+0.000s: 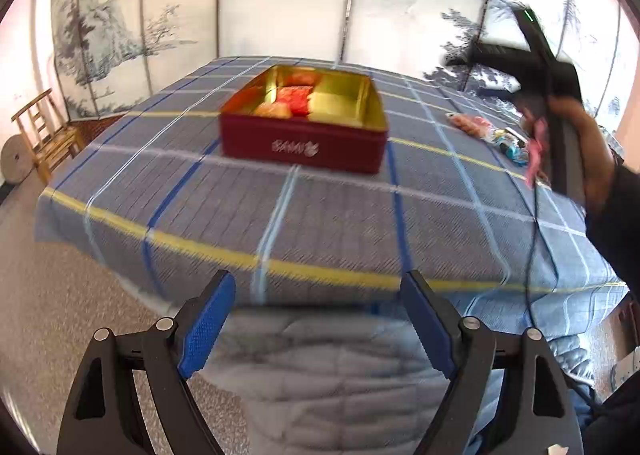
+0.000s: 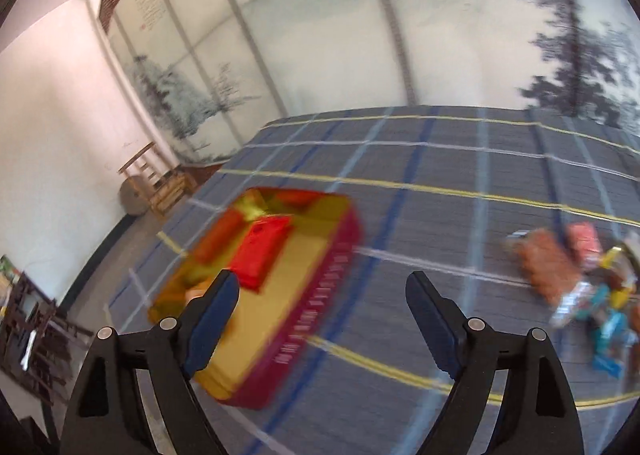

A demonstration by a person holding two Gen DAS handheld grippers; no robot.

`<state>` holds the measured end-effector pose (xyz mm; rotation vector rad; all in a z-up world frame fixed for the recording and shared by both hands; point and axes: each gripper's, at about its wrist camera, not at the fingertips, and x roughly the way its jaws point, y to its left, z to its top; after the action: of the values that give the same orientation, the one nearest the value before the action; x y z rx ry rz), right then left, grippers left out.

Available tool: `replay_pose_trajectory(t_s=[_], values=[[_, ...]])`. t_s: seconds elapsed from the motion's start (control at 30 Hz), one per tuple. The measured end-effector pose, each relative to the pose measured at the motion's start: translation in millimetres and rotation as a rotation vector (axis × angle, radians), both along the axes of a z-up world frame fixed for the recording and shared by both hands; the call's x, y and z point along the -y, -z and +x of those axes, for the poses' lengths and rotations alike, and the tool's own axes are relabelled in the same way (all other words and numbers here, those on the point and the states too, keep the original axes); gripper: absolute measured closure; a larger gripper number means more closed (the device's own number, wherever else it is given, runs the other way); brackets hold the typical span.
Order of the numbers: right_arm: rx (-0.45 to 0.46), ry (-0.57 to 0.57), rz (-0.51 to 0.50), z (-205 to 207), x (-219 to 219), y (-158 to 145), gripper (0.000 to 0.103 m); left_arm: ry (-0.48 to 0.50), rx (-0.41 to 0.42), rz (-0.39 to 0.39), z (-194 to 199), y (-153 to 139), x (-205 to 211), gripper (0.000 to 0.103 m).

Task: Organize snacks
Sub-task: 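Grasp the clear bag of orange sticks with the left tool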

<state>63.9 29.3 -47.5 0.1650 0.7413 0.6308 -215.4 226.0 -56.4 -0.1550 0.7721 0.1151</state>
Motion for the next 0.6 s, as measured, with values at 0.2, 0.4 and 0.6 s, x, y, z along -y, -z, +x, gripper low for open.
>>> replay_pose_trajectory(t_s=[0.2,0.4,0.6], values=[[-0.081,0.454,-0.048,25.8,211.2,49.9,0.017,0.150,0.031,-0.025,67.9,-27.8,53.8,0.021],[-0.149,0.733,0.039,20.2,347.9,79.5,0.017,0.219,0.046,-0.020,159.1,-44.5,123.1,0.021],[-0.145,0.742,0.149,17.4,384.2,92.0,0.017,0.145,-0.004,-0.112,269.7,-36.0,188.0,0.018]])
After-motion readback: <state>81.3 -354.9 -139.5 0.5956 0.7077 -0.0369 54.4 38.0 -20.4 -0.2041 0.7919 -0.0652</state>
